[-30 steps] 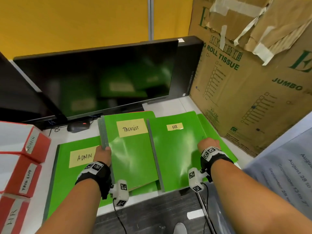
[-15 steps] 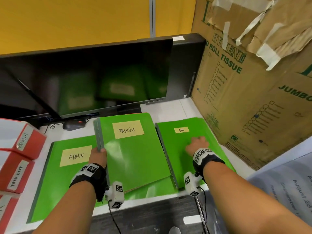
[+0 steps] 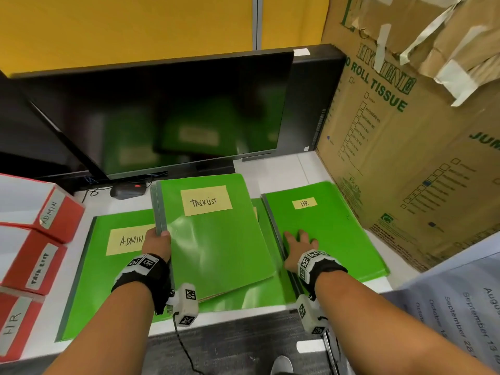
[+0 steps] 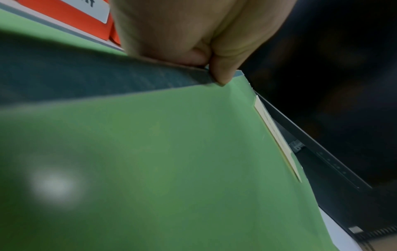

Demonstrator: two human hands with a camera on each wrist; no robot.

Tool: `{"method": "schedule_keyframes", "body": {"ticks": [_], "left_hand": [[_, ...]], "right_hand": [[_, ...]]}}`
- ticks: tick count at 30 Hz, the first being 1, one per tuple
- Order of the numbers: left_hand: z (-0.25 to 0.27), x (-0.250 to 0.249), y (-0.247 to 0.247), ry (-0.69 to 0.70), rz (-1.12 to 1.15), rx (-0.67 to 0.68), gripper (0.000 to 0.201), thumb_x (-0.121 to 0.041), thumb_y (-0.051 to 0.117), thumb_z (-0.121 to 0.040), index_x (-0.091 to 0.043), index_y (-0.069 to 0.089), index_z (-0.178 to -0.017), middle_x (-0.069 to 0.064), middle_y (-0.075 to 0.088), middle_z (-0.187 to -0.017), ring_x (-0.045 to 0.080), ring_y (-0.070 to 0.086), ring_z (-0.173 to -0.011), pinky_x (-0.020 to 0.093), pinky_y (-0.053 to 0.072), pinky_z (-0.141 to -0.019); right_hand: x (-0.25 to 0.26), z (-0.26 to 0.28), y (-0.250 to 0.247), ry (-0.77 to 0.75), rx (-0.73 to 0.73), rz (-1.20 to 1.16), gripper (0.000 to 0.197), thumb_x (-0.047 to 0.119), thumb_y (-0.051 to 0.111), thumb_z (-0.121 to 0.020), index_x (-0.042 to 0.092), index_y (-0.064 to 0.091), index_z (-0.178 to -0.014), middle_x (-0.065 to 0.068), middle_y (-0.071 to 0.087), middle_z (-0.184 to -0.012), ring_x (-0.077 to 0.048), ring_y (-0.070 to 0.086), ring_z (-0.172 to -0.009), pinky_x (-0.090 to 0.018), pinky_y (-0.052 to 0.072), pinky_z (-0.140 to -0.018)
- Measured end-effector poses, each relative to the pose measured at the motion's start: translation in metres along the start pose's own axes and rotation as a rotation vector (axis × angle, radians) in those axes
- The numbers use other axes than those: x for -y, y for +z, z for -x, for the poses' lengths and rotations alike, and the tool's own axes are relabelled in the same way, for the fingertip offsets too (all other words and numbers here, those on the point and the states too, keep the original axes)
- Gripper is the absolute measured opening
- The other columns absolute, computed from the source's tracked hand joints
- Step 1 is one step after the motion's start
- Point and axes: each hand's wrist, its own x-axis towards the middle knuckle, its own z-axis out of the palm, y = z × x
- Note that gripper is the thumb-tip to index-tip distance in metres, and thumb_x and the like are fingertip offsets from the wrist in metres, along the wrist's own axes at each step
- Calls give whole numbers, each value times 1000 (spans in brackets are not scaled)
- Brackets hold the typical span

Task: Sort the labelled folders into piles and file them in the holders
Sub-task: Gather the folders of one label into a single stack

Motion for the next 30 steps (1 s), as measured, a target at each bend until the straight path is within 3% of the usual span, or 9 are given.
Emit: {"method": "schedule_keyframes", "body": {"ticks": [7, 10, 13, 15, 17, 21, 26, 28, 30], "left_hand": [[1, 6, -9, 5, 6, 25, 41, -18, 38, -99, 0, 40, -137, 26, 54, -125, 41, 53, -112, 43, 42, -96], [2, 10, -14, 15, 11, 40, 40, -18, 38, -99, -1, 41, -136, 25, 55, -123, 38, 54, -107, 40, 42, -92], [4, 14, -20, 30, 13, 47, 39, -17, 38, -100, -1, 41, -135, 25, 55, -122, 35, 53, -100, 35, 38, -85], [4, 17, -25, 36, 3, 44, 39, -18, 38, -100, -1, 42, -135, 25, 54, -122, 37, 53, -103, 35, 37, -84], [5, 20, -30, 37, 7, 45, 38, -18, 38, -100, -1, 43, -134, 26, 55, -121, 34, 51, -96, 35, 38, -84], [6, 29, -38, 34, 19, 45, 35, -17, 38, -100, -1, 44, -130, 23, 56, -110, 30, 49, -88, 37, 40, -84], [7, 44, -48, 23, 38, 51, 38, -19, 38, -100, -3, 41, -134, 18, 54, -104, 29, 50, -87, 35, 40, -79], [8, 49, -52, 15, 51, 62, 37, -19, 38, -100, -2, 42, -132, 17, 53, -99, 29, 50, -84, 36, 42, -78], [8, 54, -55, 13, 79, 69, 35, -20, 39, -100, -3, 44, -130, 16, 52, -97, 29, 50, -84, 41, 44, -83]], "right_hand": [[5, 6, -6, 80, -14, 47, 81, 15, 57, -84, 30, 12, -150, -5, 0, -158, -44, 6, -142, -52, 26, -113], [10, 7, -7, 150, -17, 65, 79, 26, 58, -86, 25, 12, -149, -8, 1, -157, -46, 13, -140, -53, 29, -111], [14, 10, 0, 142, -33, 35, 85, 40, 60, -85, 36, 4, -149, -7, -2, -157, -48, 10, -140, -55, 30, -109], [15, 12, 7, 109, -29, 26, 87, 25, 59, -86, 43, 0, -148, -6, -7, -157, -48, 5, -140, -56, 30, -109], [16, 13, 12, 102, -33, 28, 91, 8, 55, -84, 45, 1, -147, -6, -9, -157, -47, 1, -141, -56, 32, -108], [18, 14, 12, 131, -83, -28, 85, 1, 53, -84, 38, 12, -148, -8, -3, -156, -44, 6, -141, -53, 37, -107], [33, 20, 12, 43, -196, -17, 63, 26, 53, -89, 26, 25, -146, -7, 16, -153, -36, 15, -140, -56, 31, -108], [48, 26, 11, -98, -242, -106, 54, 35, 49, -93, 19, 35, -142, -9, 25, -151, -33, 26, -138, -49, 31, -111], [66, 35, 12, -195, -149, -242, 57, 43, 44, -95, 15, 35, -144, -10, 30, -151, -30, 33, -137, -41, 30, -112]]}}
